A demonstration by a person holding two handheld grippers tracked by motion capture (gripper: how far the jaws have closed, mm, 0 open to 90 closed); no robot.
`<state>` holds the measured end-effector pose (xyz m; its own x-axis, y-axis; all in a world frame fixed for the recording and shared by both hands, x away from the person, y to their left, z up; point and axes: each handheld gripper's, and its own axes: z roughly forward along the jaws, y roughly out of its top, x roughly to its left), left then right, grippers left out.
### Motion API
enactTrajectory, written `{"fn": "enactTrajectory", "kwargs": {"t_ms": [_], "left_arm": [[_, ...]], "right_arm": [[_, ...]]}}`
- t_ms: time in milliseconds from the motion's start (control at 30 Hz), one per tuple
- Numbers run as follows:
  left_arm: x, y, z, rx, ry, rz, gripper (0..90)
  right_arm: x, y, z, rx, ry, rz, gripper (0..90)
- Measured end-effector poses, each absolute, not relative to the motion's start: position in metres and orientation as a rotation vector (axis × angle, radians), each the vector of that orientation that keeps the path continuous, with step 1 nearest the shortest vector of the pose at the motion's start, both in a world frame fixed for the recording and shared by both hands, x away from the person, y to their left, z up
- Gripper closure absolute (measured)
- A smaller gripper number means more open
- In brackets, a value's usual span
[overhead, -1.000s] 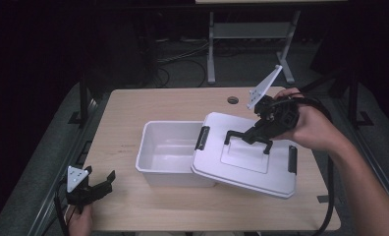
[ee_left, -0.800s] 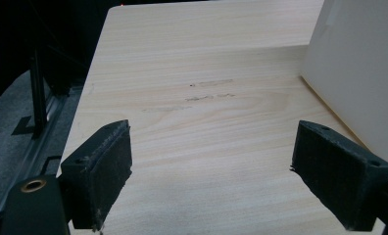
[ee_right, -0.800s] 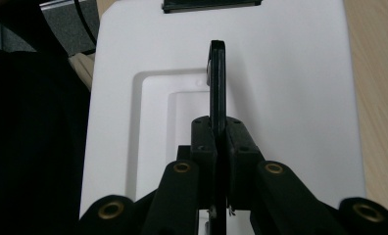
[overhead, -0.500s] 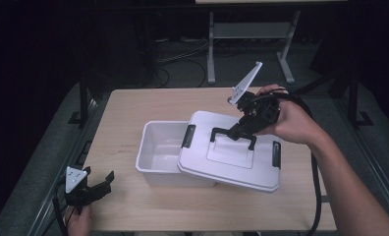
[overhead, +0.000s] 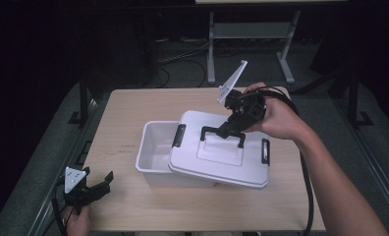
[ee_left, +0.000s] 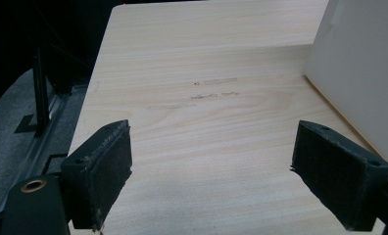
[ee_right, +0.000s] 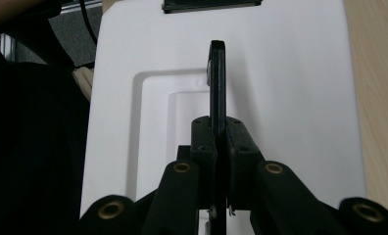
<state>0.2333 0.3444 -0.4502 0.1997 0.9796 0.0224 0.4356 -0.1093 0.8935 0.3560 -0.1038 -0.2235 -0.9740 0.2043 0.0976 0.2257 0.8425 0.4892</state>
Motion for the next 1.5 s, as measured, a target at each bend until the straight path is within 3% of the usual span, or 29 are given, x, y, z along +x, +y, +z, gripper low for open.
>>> {"fn": "enactTrajectory", "kwargs": {"t_ms": [1500], "left_arm": [[0.233,0.344,-0.450,1.683,1.346,0.853,14.0]], "right_arm": [[0.377,-0.071,-0.243,-0.314,-2.935,-0.797,84.3]]}}
